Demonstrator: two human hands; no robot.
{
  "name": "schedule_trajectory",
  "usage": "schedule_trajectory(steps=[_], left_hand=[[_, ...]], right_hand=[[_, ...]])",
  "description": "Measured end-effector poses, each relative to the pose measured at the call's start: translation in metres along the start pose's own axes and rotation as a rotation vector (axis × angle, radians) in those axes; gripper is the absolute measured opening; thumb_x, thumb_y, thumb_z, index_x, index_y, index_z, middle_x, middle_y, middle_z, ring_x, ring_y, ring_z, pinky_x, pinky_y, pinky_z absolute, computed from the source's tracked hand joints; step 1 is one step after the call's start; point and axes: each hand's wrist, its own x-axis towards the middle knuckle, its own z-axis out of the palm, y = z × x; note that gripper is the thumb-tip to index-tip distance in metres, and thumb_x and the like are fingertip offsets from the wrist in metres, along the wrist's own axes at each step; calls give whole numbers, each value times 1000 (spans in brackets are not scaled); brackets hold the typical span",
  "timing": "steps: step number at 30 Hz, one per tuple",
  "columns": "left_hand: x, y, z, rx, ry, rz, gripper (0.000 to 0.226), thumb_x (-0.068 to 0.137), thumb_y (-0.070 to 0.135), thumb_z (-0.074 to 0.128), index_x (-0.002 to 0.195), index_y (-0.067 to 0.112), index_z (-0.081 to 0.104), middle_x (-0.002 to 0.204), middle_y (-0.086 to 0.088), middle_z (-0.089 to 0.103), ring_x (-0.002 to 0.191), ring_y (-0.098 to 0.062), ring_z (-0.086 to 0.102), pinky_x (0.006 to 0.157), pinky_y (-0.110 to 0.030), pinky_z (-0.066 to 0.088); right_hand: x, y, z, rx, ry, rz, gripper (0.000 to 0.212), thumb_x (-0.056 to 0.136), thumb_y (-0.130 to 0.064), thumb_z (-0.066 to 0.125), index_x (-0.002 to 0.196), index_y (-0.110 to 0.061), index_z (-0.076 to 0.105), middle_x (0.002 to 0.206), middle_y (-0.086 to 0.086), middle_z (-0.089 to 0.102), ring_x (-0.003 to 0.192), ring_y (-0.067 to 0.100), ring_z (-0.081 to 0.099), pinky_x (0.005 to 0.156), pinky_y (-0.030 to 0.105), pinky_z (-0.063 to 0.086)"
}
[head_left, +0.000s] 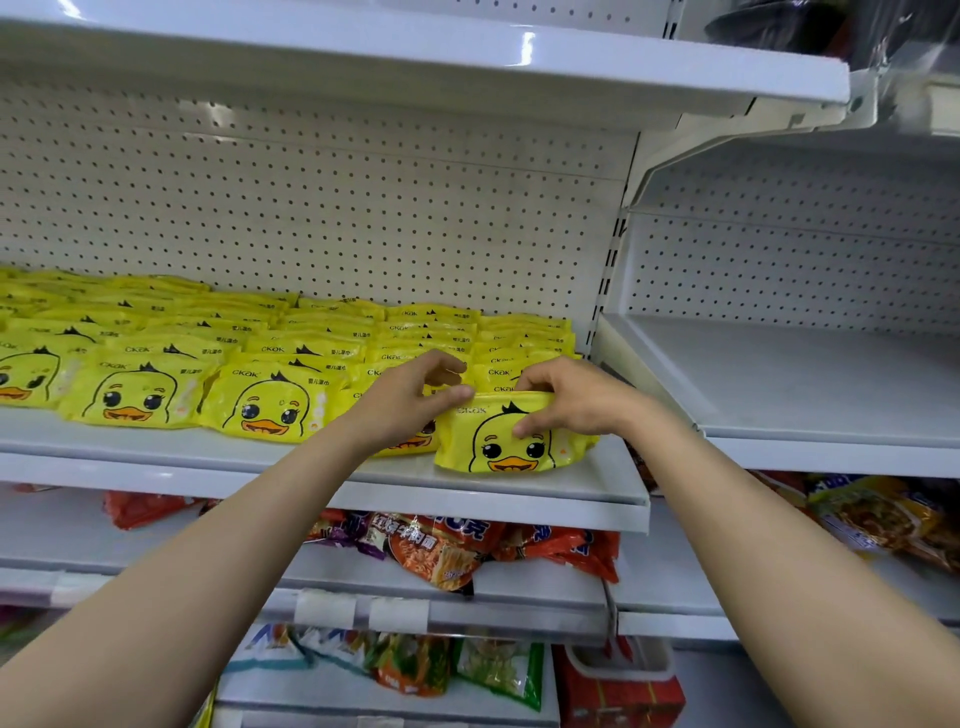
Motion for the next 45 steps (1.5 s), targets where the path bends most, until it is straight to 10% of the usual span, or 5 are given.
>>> schedule_trajectory(steps=[4, 9, 21, 36, 45], left_hand=[[-7, -30, 5, 446, 70, 81, 60, 80, 68, 49, 125, 29, 60, 131, 2, 60, 126, -24, 47, 101, -41, 40], [-19, -38, 18, 723, 106, 35, 62, 80, 50, 69, 138, 37, 50, 154, -5, 34, 139, -30, 27, 107, -45, 33], [-12, -50, 25, 702, 69, 61, 63, 80, 45, 71, 139, 39, 49, 154, -11, 33, 142, -32, 23, 111, -46, 26], [-7, -56, 17, 769, -26, 201, 64, 76, 32, 79, 136, 29, 55, 149, -19, 39, 139, -37, 35, 110, -52, 32], [-7, -72, 13, 839, -91, 272, 60, 96, 43, 51, 149, 41, 24, 162, -7, 9, 150, -23, 3, 119, -43, 1]], right_hand=[[3, 18, -8, 28, 32, 45, 46, 70, -35, 87, 110, -25, 66, 101, -15, 60, 99, 10, 55, 79, 24, 40], [6, 44, -7, 37, 5, 84, 36, 66, -38, 89, 89, -33, 61, 86, -21, 58, 86, 7, 52, 68, 19, 37], [16, 54, 0, -41, 46, 179, 62, 69, -39, 86, 125, -27, 62, 128, -8, 59, 122, 12, 53, 105, 34, 44], [12, 46, 11, -342, 103, 180, 60, 81, -49, 72, 134, -29, 54, 135, 3, 53, 126, 22, 47, 99, 36, 46], [7, 47, 19, -167, 141, 165, 60, 71, -53, 79, 125, -36, 60, 133, -3, 58, 124, 17, 51, 97, 38, 48]])
